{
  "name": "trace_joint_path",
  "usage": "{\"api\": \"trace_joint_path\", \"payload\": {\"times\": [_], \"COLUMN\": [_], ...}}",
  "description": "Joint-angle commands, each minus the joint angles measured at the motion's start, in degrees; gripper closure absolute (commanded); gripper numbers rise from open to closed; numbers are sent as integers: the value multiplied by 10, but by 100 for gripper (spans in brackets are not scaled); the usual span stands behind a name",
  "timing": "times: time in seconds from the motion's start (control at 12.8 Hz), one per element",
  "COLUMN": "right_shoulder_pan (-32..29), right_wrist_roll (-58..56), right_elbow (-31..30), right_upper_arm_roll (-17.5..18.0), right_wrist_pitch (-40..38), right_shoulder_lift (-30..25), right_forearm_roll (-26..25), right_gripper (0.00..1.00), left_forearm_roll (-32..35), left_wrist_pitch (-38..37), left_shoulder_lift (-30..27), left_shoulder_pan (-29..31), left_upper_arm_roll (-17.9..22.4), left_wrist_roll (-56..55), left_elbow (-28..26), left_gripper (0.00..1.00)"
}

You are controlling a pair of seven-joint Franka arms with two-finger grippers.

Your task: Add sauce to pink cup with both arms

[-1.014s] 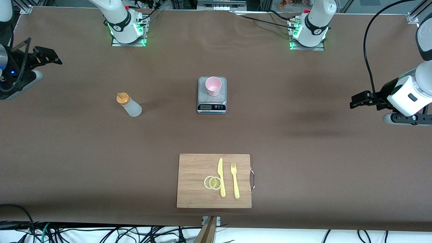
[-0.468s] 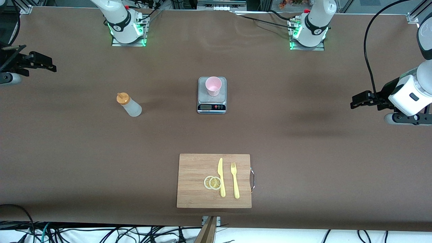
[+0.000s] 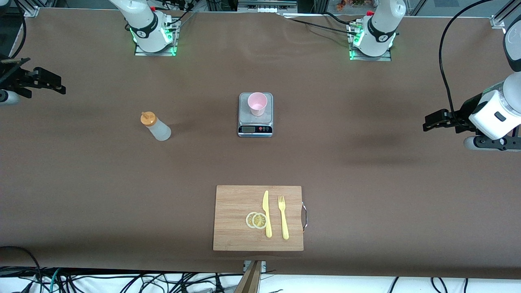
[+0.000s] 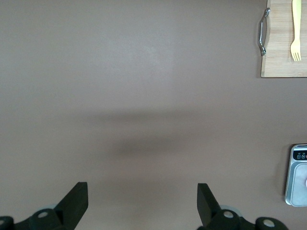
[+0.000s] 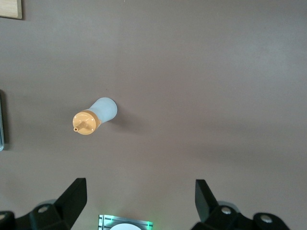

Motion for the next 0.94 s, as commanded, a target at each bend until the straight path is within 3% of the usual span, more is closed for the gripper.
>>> {"api": "trace_joint_path", "payload": {"times": [0.0,0.31,0.86], "right_shoulder_pan": [18,31,31], "right_wrist_roll": [14,10,6], "right_elbow": [-9,23,25], "right_upper_arm_roll": [-10,-10,-7], "right_wrist_pitch": [7,8,16], "right_shoulder_lift": [-16,12,25], "right_forearm_roll": [11,13,15], "right_gripper": [0,0,0], "left_forearm_roll": [4,3,3], "left_wrist_pitch": [-8,-8,-8], "left_shoulder_lift": [7,8,8], "left_shoulder_pan": [0,-2,-2], "left_upper_arm_roll": [-1,-1,-1], "left_wrist_roll": [-6,-6,-6], "left_elbow": [17,18,19], "left_gripper": [0,0,0]}}
